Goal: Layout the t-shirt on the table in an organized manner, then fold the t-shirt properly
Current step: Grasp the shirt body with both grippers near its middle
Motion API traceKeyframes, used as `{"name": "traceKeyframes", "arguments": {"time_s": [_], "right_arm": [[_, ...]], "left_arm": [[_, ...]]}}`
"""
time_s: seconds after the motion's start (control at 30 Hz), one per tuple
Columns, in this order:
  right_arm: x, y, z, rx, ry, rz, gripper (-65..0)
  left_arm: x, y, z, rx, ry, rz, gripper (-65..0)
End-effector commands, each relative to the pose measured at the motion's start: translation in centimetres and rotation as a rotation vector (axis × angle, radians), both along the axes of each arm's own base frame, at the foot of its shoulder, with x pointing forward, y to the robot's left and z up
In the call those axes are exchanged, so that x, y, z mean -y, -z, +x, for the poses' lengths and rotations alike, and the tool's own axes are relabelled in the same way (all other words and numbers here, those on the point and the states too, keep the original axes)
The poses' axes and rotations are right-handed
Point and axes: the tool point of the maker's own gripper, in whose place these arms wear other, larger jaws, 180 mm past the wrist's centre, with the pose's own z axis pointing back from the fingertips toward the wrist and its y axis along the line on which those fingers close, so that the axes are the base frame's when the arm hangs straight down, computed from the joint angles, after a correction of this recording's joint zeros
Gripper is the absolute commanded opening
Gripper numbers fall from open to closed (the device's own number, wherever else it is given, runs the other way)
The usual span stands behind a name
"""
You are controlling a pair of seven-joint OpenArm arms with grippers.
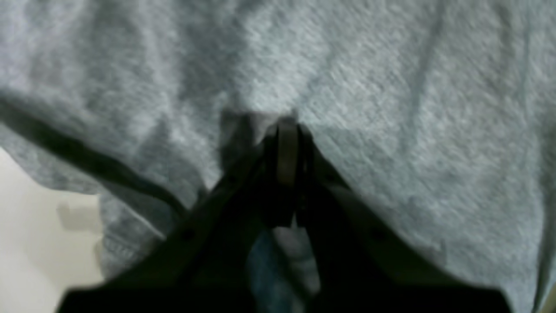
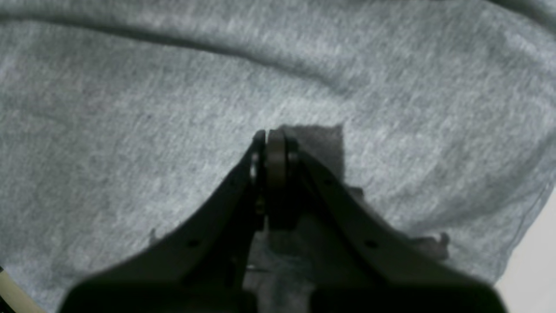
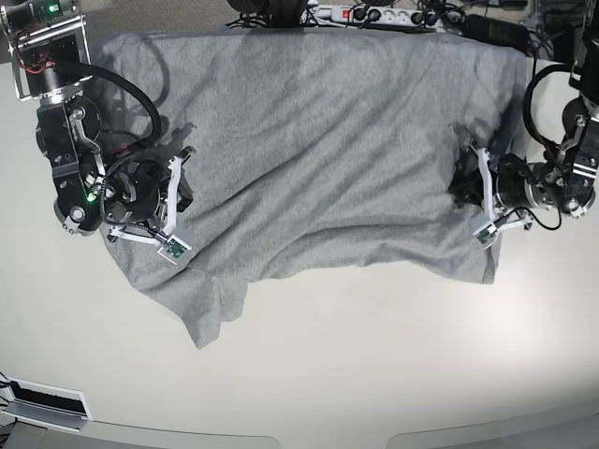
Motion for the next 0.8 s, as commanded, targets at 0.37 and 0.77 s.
{"name": "traceKeyframes", "arguments": {"time_s": [0.37, 0.77], "right_arm": [[0.3, -1.2, 1.3, 0.037, 0.006, 0.005, -65.0], [-2.0, -0.3, -1.1, -0.007, -0.03, 0.124, -65.0]], "left_arm": [[-8.1, 0.3, 2.4, 0.065, -0.161, 0.317, -65.0], [-3.1, -0.8, 1.2, -0.094, -0.078, 0.062, -65.0]]}}
